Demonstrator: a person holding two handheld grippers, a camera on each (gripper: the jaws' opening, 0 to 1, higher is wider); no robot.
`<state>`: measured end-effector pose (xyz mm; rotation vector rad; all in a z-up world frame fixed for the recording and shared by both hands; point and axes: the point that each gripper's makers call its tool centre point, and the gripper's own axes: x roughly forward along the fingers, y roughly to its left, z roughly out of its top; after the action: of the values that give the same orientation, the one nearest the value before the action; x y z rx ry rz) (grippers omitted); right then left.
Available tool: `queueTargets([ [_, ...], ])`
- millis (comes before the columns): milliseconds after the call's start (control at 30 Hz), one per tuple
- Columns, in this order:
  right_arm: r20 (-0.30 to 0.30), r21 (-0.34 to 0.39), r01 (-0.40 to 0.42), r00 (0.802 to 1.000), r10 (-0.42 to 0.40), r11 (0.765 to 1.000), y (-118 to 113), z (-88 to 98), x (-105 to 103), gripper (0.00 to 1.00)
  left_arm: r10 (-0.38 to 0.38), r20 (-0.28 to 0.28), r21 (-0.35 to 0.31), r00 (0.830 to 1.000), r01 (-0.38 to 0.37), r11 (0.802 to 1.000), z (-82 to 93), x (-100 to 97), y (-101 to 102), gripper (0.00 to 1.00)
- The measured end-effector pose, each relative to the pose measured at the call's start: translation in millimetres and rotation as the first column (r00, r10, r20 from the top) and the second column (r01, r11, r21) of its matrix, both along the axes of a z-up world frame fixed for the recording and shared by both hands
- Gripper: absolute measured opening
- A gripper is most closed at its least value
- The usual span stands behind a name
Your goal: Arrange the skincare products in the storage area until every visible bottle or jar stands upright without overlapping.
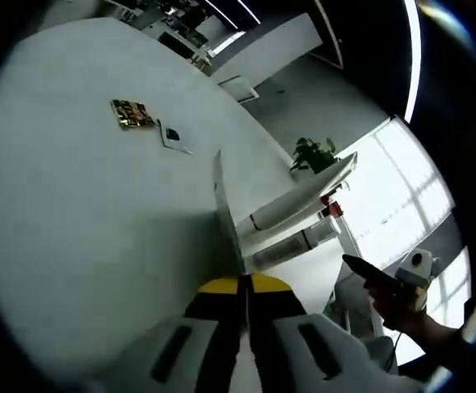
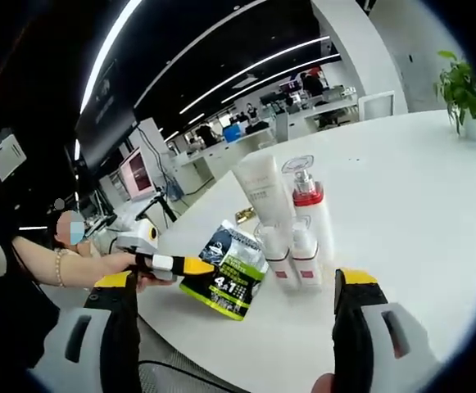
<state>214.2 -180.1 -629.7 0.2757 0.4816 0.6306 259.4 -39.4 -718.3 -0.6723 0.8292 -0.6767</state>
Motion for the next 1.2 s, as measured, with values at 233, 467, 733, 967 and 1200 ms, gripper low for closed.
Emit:
queueTargets([
  [233, 0.000, 0.004, 0.004, 1.000, -0.004, 1.000, -2, -0.5, 0, 0.98, 0.010, 0.005, 0.053, 1.000, -0.011, 0.999, -9.0, 1.4, 5, 0.00],
  [467, -0.002, 0.002, 0.006, 1.000, -0.006, 1.000, -3, -2.0, 1, 0.98, -0.023, 0.018, 0.156, 1.000, 0.020, 0.988, -19.7, -3.1, 8, 0.02],
  [733, -0.005, 0.008, 0.010, 1.000, -0.010, 1.000, -3, -2.6, 0, 0.97, -0.067, 0.043, 0.259, 0.997, 0.054, 0.964, -28.3, -3.5, 12, 0.07],
  [967, -0.013, 0.010, 0.016, 1.000, -0.015, 1.000, -3, -4.3, 1, 0.97, -0.089, 0.052, 0.311, 0.995, 0.068, 0.948, -34.4, -1.0, 17, 0.10],
  [1200, -0.016, 0.009, 0.014, 1.000, -0.014, 1.000, -2, -4.0, 1, 0.97, -0.091, 0.062, 0.338, 0.994, 0.064, 0.939, -35.8, -2.1, 17, 0.12],
])
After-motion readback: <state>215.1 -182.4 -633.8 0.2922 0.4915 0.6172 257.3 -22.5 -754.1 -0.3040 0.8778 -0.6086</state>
